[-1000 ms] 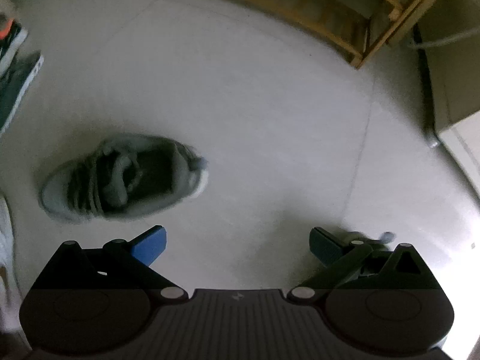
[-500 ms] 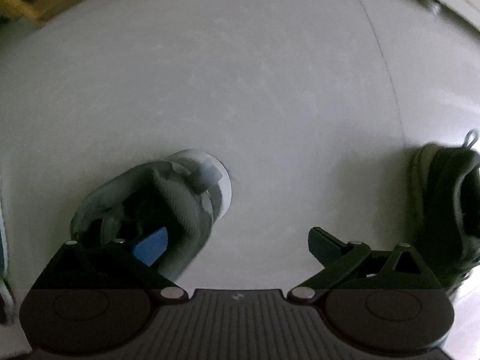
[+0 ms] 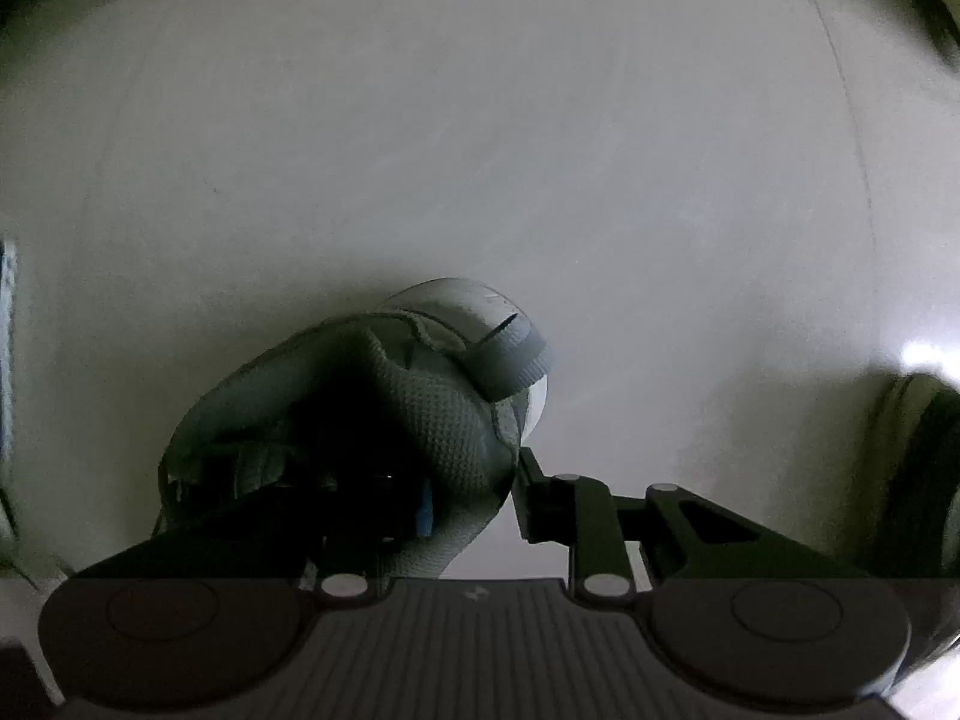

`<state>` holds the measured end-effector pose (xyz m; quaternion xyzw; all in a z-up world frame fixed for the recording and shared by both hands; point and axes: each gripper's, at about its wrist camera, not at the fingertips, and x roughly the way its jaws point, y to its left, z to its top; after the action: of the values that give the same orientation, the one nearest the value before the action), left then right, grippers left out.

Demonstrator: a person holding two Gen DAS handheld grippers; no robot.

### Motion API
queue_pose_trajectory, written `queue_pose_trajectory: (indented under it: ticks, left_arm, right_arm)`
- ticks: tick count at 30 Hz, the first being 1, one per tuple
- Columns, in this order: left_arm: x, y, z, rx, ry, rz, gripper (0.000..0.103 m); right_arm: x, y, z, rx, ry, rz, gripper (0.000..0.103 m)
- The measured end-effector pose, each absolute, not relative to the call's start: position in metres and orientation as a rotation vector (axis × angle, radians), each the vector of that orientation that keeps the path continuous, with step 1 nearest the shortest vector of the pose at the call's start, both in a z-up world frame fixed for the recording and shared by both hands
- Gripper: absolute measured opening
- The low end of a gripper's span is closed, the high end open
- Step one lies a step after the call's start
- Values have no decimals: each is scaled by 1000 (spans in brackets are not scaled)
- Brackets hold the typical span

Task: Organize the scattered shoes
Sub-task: 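Grasp the second grey sneaker at the heel with the right tool, then set the second sneaker down parallel to the first and open the right tool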

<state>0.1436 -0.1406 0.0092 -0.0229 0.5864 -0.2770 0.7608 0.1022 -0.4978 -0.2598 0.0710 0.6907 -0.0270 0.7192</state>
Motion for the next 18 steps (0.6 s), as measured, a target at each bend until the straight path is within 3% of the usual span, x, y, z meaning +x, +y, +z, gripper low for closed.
queue_pose_trajectory:
  ticks: [18]
  left_arm:
    - [140, -172, 15, -57, 1274, -652, 103]
  right_arm:
    - [76, -558, -242, -229, 1580, 156, 23]
